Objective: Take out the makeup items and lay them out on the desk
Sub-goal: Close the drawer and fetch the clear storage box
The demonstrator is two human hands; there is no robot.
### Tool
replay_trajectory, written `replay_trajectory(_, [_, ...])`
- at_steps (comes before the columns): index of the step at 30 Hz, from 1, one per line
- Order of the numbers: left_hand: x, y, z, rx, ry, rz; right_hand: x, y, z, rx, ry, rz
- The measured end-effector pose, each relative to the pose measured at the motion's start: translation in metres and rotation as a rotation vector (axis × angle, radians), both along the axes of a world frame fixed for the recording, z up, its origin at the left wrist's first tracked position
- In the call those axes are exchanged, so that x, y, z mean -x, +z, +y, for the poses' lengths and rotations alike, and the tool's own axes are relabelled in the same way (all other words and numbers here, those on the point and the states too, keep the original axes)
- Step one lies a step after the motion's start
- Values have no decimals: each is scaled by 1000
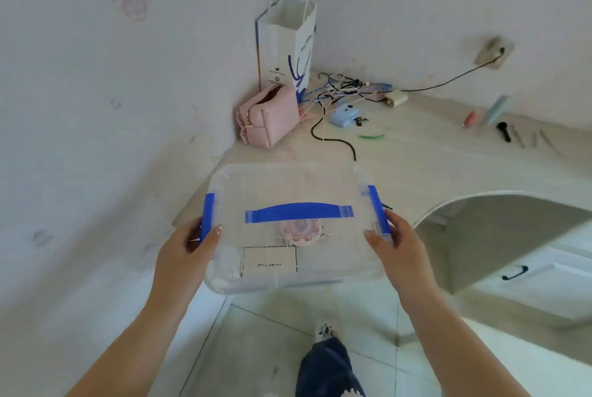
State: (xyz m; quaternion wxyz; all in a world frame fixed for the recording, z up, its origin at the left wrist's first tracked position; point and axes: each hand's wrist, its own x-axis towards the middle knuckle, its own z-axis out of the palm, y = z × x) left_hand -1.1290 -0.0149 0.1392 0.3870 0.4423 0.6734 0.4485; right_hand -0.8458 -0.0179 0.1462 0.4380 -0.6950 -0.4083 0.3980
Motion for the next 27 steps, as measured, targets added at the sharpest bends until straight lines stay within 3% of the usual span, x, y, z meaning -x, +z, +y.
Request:
replay_trajectory(10, [-45, -11, -102, 108, -524, -19, -6, -17, -239, 112, -482, 16])
replay_trajectory(15, [-80, -12, -167, 120, -795, -21, 3, -21, -357, 61, -741, 139])
replay_trajectory(21, [-98, -18, -250, 118, -965, -19, 13, -26, -471, 43, -882, 185])
replay_trajectory(27, [-123, -30, -386, 59, -1118, -12, 26, -33, -633, 33, -1042, 146])
